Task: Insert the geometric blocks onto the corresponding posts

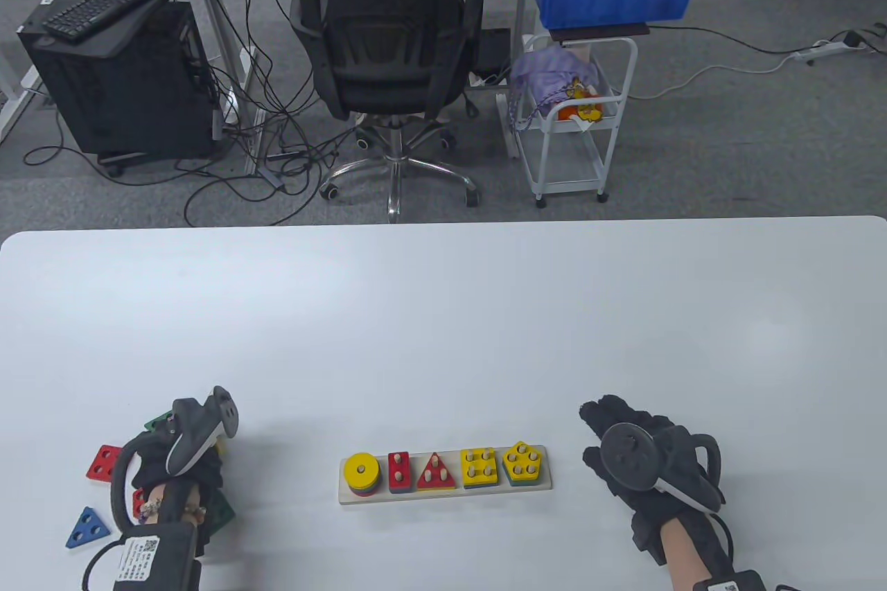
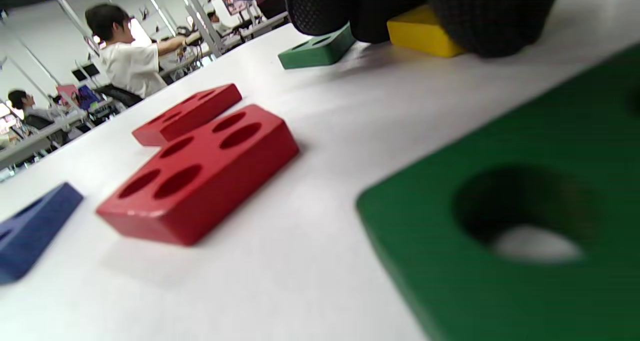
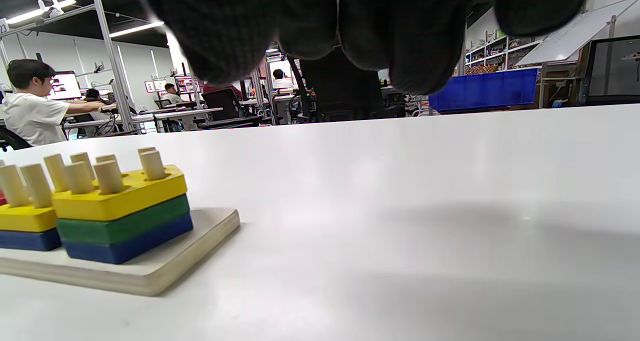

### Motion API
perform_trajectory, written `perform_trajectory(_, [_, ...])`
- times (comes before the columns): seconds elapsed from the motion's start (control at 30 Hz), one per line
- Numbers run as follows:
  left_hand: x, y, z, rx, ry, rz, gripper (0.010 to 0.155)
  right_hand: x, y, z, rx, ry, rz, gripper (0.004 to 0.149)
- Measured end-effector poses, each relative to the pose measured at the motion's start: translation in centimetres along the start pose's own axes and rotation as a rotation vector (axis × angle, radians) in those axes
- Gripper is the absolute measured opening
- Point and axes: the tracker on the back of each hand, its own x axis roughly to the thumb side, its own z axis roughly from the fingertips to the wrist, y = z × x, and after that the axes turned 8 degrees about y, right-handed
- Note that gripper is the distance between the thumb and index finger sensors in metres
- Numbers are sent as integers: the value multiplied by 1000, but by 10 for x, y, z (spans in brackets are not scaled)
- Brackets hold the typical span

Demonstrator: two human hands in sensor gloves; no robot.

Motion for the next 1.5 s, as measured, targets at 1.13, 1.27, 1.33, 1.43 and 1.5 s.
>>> perform_trajectory(1.13, [98,50,162,227,-787,402,69,6,1,2,14,-28,11,59])
perform_trajectory(1.27, [103,45,164,255,-779,357,69,7,1,2,16,-30,12,59])
perform_trajectory(1.33, [105,43,164,250,-782,365,69,8,1,2,20,-31,12,59])
perform_trajectory(1.43, [105,42,164,274,-778,395,69,8,2,2,24,-32,15,59])
perform_trajectory(1.5, [105,43,165,281,-771,394,68,9,2,2,26,-33,16,59])
